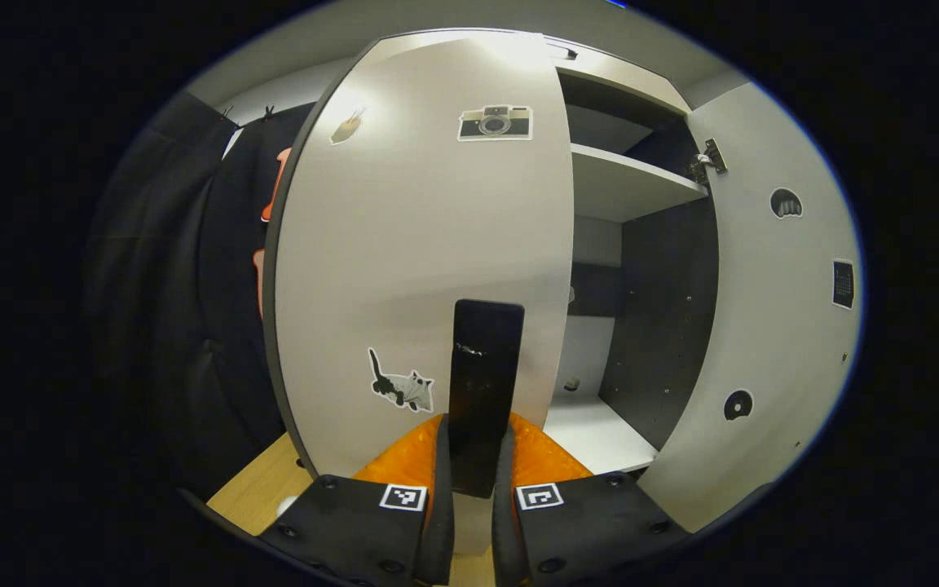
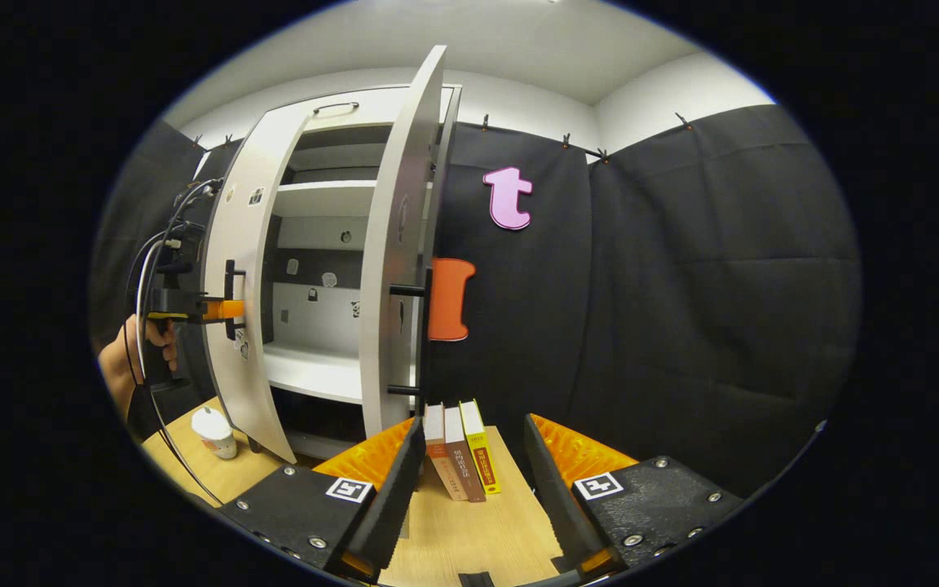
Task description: Open the right door of the double-door shoe cabinet with the right hand, and open the left door with the left hand.
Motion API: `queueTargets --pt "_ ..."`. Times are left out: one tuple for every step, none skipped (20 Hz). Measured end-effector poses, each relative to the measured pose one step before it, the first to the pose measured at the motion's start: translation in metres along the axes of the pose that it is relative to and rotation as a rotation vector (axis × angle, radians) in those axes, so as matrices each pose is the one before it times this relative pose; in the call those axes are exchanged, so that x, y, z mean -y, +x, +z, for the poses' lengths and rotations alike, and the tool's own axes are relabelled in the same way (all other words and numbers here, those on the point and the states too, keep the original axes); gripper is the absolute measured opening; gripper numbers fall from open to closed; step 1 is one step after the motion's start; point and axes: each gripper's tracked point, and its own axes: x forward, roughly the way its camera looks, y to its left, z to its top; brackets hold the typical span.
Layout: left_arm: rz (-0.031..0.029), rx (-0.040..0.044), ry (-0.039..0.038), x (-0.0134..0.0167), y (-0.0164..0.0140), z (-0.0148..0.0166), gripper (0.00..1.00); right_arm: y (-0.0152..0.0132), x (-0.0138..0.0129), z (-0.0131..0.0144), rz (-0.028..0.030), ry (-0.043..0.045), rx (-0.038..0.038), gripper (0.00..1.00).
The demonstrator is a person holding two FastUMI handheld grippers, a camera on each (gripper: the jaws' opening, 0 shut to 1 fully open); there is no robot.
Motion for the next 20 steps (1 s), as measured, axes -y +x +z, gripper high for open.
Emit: queueTargets --pt "0.00708 -0.00211 0.00085 -0.00085 -0.00101 -0.00018 0.26 0.00038 -0.00371 0.00053 0.01154 -0.00335 0.00283 0.75" --pt "0.00515 -0.00229 -0.00271 -0.00047 -0.00133 -0.0002 0.26 -0.00046 -0.00217 0.00046 0.01121 -0.00432 0.00267 0.75" --pt "0.00301 -0.00342 -0.00274 -0.00108 -0.00162 -0.00006 0.27 0.00001 -0.00238 0.00071 0.00807 -0.00485 0.00226 0.79" --pt "0.00285 -0.0033 -0.00571 -0.00148 -0.00348 -0.00119 0.26 -0.00058 -0.00266 0.00048 0.00885 -0.0038 0.00126 0.75" --pt "0.00256 -0.00216 -0.00546 -0.00142 -0.0029 -0.00068 0.24 -0.00083 -0.00248 0.00099 0.00635 -0.00167 0.00291 0.75" --pt "0.00365 -0.00329 -0.00162 -0.00102 -0.00211 -0.00033 0.26 -0.00028 -0.00284 0.00115 0.00915 0.00037 0.00381 0.75" --pt "0.00439 -0.00106 0.00356 -0.00182 -0.00151 0.00016 0.26 -0.00067 -0.00389 0.00111 0.01458 0.00278 0.00705 0.75" --pt "-0.00101 -0.00251 -0.00062 -0.00039 -0.00151 -0.00026 0.26 0.00095 -0.00455 0.00431 0.01632 0.00408 0.01196 0.75" --pt "-0.00318 -0.00241 0.00753 -0.00085 -0.00222 0.0007 0.21 -0.00009 -0.00491 0.00283 0.01721 0.0033 0.01036 0.76" --pt "0.00035 -0.00272 -0.00759 -0.00133 -0.00237 -0.00062 0.21 -0.00034 -0.00587 0.0019 0.01844 0.00132 0.00688 0.75" --pt "-0.00059 -0.00196 -0.00255 -0.0014 -0.00254 0.00051 0.21 -0.00051 -0.00629 0.00189 0.01771 -0.00143 0.00769 0.75" --pt "0.00404 -0.00181 -0.00544 -0.00181 -0.00237 -0.00101 0.21 0.00143 -0.00561 0.00254 0.01545 -0.00468 0.00642 0.76" --pt "0.00327 -0.00166 0.00117 -0.00143 -0.00196 0.00015 0.21 -0.0002 -0.00546 0.00168 0.01138 -0.00768 0.00443 0.75" --pt "0.00316 0.00014 -0.00445 -0.00144 -0.0018 -0.00012 0.21 0.00069 -0.00322 0.00074 0.0076 -0.00877 0.00305 0.75" --pt "0.00077 -0.00201 -0.0014 -0.00167 -0.00134 0.00054 0.21 0.00122 -0.00413 -0.00092 0.00985 -0.00876 -0.00114 0.75" --pt "0.00173 -0.0011 -0.00354 -0.00107 -0.00157 -0.00044 0.21 0.00024 -0.00597 0.00081 0.01258 -0.00804 0.00109 0.75" --pt "0.00286 -0.00073 -0.00363 -0.00178 -0.002 -0.00002 0.21 0.00104 -0.00315 0.00107 0.00677 -0.00497 0.00044 0.75" --pt "0.00366 -0.00028 -0.0037 -0.00156 -0.00229 -0.00107 0.21 0.00093 -0.0041 0.00087 0.00813 -0.00392 0.00208 0.75" --pt "0.00161 -0.00033 -0.0015 -0.00124 -0.0011 0.00002 0.2 0.00103 -0.00277 0.0012 0.00582 -0.00311 0.00328 0.75" --pt "0.00261 -0.00055 -0.00237 -0.00179 -0.00137 0.00016 0.2 0.00122 -0.0024 0.00111 0.00657 -0.00229 0.00219 0.76"
